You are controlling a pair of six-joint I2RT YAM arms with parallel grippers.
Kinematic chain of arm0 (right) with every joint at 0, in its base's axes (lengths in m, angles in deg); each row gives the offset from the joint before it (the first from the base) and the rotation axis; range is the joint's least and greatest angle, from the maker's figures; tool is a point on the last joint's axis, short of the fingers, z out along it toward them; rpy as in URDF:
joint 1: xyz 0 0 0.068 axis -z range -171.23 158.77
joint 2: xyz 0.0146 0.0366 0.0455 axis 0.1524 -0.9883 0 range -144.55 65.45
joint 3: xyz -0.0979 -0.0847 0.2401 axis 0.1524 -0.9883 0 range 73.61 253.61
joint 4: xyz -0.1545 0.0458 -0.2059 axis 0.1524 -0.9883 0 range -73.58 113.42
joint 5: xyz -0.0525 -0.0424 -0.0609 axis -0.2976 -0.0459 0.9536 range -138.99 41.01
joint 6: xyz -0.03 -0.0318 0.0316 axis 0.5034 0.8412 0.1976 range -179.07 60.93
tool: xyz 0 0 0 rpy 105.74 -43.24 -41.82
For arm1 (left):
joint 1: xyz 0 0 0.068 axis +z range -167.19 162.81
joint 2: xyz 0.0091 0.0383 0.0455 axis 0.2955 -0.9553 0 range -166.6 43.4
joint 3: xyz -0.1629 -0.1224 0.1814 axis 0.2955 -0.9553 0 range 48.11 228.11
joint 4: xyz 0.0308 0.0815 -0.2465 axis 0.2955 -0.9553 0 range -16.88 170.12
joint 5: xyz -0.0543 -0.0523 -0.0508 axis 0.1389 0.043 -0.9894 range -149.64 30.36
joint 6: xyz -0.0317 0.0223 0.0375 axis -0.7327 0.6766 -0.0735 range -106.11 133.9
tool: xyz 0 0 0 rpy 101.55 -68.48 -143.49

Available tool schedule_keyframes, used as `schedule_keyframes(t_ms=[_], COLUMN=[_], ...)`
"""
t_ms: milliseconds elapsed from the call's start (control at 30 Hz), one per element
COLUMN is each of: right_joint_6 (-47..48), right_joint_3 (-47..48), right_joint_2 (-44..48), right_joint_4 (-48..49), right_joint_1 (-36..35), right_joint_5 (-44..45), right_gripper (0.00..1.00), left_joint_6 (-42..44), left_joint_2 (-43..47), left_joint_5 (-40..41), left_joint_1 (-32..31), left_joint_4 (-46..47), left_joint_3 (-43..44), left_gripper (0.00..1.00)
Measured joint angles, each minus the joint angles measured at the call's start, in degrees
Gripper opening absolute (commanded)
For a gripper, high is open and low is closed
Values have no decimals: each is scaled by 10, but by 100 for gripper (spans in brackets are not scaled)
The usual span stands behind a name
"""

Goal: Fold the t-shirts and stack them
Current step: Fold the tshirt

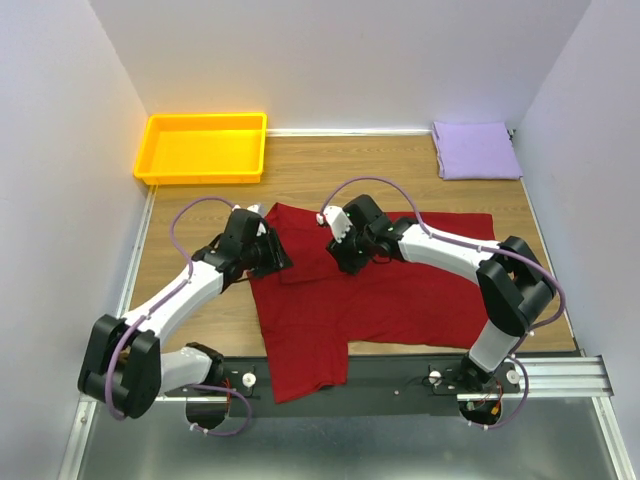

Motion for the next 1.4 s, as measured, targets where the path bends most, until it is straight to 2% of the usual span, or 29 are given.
schedule_keyframes(t_ms=[100, 267, 433, 533, 567, 633, 767, 900, 1100, 1400], right_joint_6=[-9, -22, -57, -90, -107, -139, -209, -267, -337, -386], right_joint_3=[9, 12, 16, 17, 17, 17, 16, 4, -30, -43], right_joint_2=[1, 17, 39, 40, 40, 40, 40, 41, 40, -35], right_joint_4=[-1, -3, -2, 0, 0, 3, 8, 28, 70, 121], right_joint_1=[2, 20, 77, 127, 150, 185, 272, 369, 490, 561], right_joint_5=[9, 15, 47, 79, 93, 123, 178, 187, 179, 137], right_gripper=[66, 66, 66, 66, 66, 66, 66, 66, 66, 66], left_joint_6=[-2, -4, 5, 24, 32, 49, 75, 90, 91, 92], left_joint_2=[30, 59, 43, -14, -53, -117, -242, -348, -405, -434], left_joint_5=[22, 53, 79, 96, 100, 110, 124, 125, 123, 104], left_joint_1=[0, 0, 5, 14, 19, 27, 40, 45, 59, 116], left_joint_4=[0, 6, 16, 31, 35, 57, 78, 83, 75, 75], left_joint_3=[16, 30, 39, 76, 106, 152, 241, 311, 326, 350], left_gripper=[60, 59, 43, 34, 26, 18, 15, 8, 5, 4])
